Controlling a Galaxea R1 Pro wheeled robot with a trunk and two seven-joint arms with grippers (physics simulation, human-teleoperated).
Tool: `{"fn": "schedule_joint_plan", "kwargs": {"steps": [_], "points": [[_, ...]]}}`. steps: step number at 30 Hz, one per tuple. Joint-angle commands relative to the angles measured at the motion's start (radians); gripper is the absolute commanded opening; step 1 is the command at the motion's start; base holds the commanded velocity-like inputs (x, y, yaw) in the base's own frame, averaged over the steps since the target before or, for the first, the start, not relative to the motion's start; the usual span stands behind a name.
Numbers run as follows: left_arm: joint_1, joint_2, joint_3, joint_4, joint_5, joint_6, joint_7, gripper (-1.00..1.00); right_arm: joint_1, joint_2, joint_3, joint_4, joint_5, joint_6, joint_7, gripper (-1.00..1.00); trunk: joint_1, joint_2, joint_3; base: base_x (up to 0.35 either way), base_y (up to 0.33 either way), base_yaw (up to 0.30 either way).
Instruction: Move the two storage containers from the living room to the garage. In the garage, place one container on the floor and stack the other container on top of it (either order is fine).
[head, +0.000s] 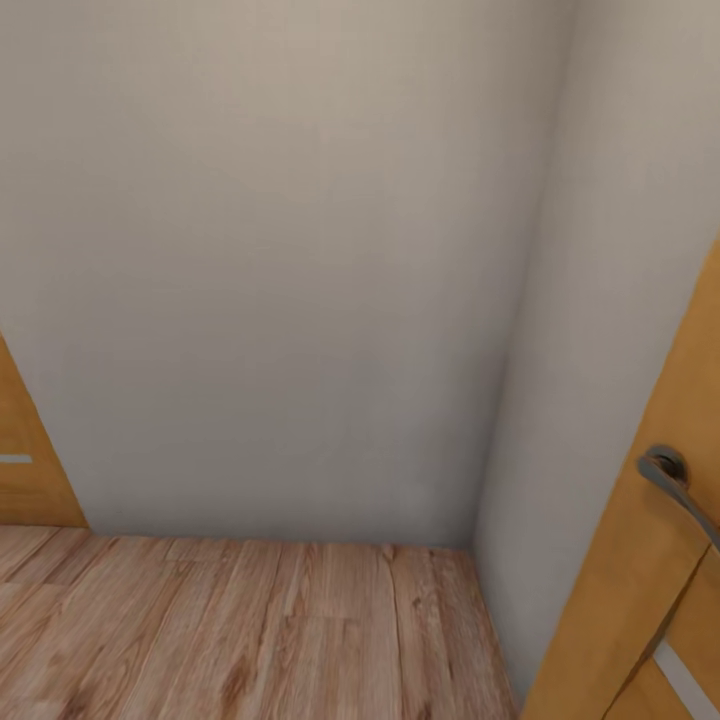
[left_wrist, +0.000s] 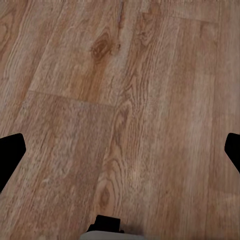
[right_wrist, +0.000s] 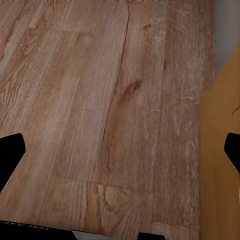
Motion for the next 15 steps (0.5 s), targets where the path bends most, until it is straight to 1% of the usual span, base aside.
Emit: {"fn": "schedule_joint_plan", "kwargs": {"steps": [1, 11, 15], "points": [[-0.002, 0.000, 0.004, 0.004, -0.003, -0.005, 0.002, 1.00, -0.001, 0.000, 0.000, 0.001, 0.001, -0.004, 0.001, 1.00, 0.000, 0.000, -0.001, 0.268, 0.000, 0.000], [-0.002, 0.001, 0.004, 0.004, -0.003, -0.005, 0.001, 1.00, -0.001, 0.000, 0.000, 0.001, 0.002, -0.004, 0.001, 1.00, 0.000, 0.000, -0.001, 0.306, 0.000, 0.002], [-0.002, 0.001, 0.004, 0.004, -0.003, -0.005, 0.002, 1.00, -0.001, 0.000, 0.000, 0.001, 0.002, -0.004, 0.001, 1.00, 0.000, 0.000, -0.001, 0.101, 0.000, 0.164]]}}
